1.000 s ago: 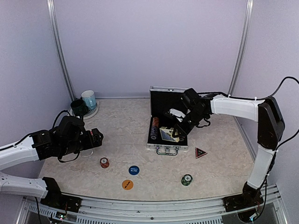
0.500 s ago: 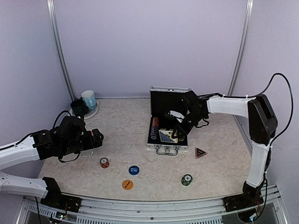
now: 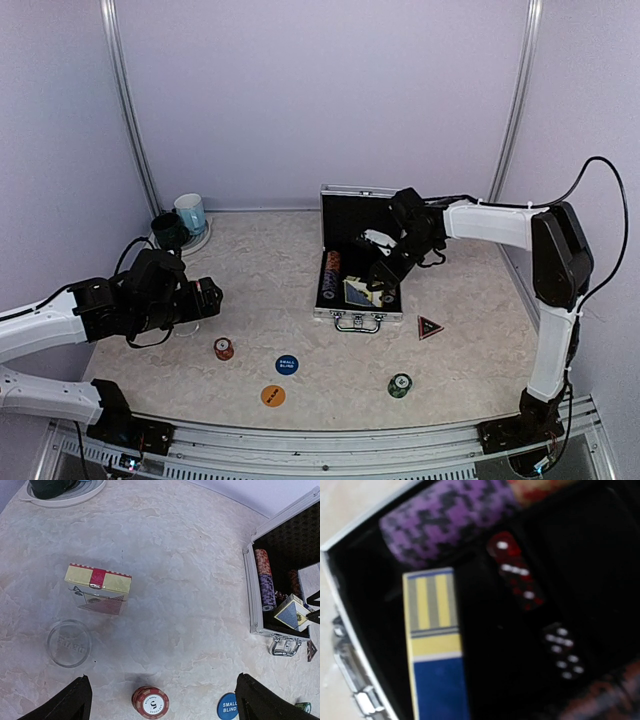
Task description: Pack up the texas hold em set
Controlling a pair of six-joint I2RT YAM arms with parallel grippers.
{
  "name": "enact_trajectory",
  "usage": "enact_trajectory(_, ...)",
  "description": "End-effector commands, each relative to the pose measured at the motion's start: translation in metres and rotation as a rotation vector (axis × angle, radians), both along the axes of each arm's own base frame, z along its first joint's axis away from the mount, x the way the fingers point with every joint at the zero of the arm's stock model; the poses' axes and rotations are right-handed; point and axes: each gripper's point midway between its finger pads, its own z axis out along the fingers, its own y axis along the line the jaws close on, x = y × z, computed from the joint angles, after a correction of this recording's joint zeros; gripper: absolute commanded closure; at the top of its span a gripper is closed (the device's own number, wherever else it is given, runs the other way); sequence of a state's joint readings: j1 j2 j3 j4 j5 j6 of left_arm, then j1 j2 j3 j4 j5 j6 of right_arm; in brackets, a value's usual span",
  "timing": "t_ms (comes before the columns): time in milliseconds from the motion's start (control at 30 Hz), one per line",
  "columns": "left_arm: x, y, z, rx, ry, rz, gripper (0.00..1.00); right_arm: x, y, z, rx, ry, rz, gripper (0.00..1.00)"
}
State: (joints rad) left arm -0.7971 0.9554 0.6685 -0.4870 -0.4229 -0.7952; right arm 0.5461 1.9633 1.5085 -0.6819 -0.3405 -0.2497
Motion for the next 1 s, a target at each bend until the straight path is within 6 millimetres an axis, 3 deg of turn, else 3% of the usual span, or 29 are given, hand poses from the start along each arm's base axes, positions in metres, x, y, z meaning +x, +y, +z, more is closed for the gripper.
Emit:
enact_trajectory(0,0.005,-0.003,0.009,-0.013,-0.019,-0.006,0.01,0.018,-0.009,0.032,-0.061,-0.130,-0.085,0.46)
enact_trajectory(233,0.004,-0.003,0.003,-0.017,-0.014,-0.007,0.01,0.016,-0.017,0.035,-0.155,-0.198,-0.141,0.46)
enact_trajectory(467,0.004,-0.003,-0.001,-0.003,-0.006,-0.010,0.01,0.015,-0.015,0.042,-0.132,-0.199,-0.186,0.47)
enact_trajectory(700,0.004,-0.003,-0.005,-0.007,-0.006,-0.011,0.01,0.035,0.007,0.035,-0.067,-0.196,-0.229,0.47)
enact_trajectory(967,0.000,0.002,-0.005,-0.003,-0.007,-0.001,0.01,0.049,0.049,0.015,0.040,-0.108,-0.240,0.44)
